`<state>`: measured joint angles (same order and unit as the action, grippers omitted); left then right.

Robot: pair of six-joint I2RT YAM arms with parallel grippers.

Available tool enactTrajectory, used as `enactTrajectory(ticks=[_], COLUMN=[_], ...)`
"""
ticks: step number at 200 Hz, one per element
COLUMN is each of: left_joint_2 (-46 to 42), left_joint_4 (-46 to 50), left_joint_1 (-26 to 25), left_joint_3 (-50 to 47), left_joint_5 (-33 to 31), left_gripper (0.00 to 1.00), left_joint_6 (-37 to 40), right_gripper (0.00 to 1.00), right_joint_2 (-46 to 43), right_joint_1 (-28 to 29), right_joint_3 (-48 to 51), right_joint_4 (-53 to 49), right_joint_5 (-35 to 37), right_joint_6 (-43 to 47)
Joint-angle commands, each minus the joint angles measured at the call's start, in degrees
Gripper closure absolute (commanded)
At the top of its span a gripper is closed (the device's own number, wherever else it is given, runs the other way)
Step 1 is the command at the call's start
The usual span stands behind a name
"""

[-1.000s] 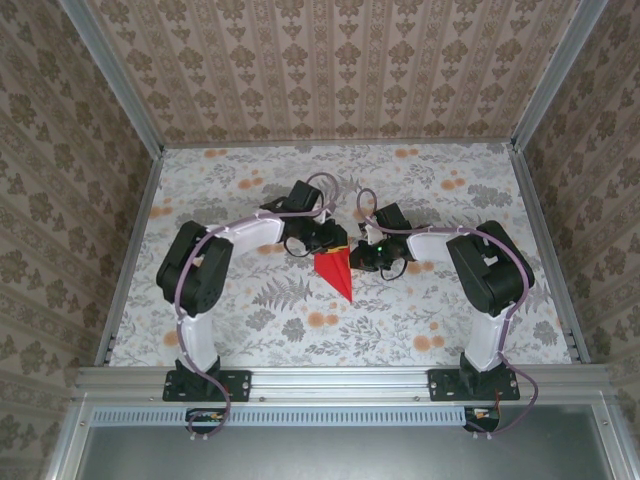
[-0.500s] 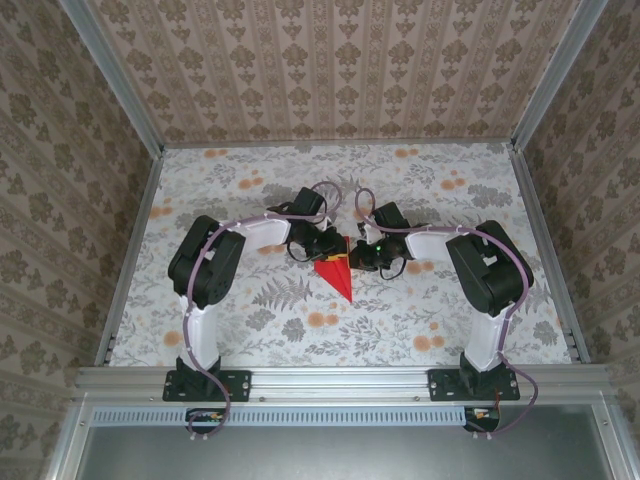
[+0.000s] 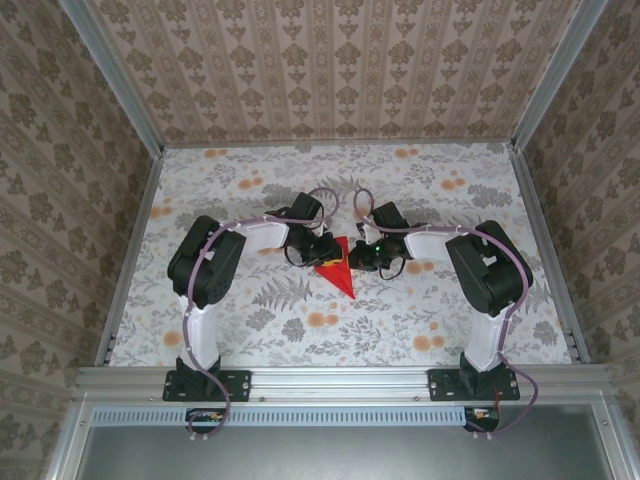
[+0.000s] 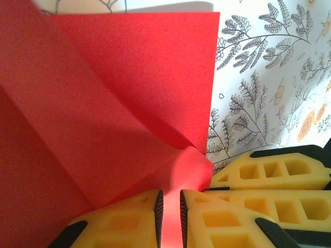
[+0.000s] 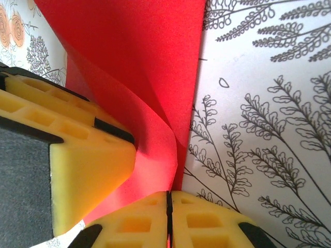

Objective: Fold a paper plane with a square sheet of paper (fold left side to right side)
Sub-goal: Fourth fold the wing at the center of the table.

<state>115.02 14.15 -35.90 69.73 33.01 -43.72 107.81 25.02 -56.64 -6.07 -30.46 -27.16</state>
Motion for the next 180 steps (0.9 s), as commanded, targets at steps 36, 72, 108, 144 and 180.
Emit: enactTrajectory(ticks=[36, 72, 108, 144, 180], left_joint_2=[0.91, 0.76, 0.81, 0.85, 0.82], left_joint_4=[0.35, -0.18, -0.18, -0.20, 0.07], left_joint_1=[0.64, 0.58, 0.57, 0.48, 0.48], left_joint_3=[-2.97, -3.29, -3.22, -3.13, -2.86], left_joint_5=[-2.37, -2.33, -2.27, -2.34, -2.25], left_gripper=[0.81, 0.81, 0.81, 0.81, 0.81], left_joint_6=[0.73, 0.59, 0.66, 0.61, 0.74], right_gripper=[0.76, 0.72, 0.76, 0.77, 0.77], right_joint_2=[-4.15, -11.58, -13.88, -10.86, -7.57], right_joint_1=[-1.18, -0.91, 2.04, 4.83, 5.43], right_joint_3=[-0.10, 2.88, 7.00, 7.38, 6.32], right_joint_4=[-3.52, -5.70, -1.61, 1.23, -0.44], right_joint_5=[0.61, -2.70, -10.68, -12.71, -10.89], right_joint_6=[-0.83, -0.90, -5.90, -8.20, -6.67])
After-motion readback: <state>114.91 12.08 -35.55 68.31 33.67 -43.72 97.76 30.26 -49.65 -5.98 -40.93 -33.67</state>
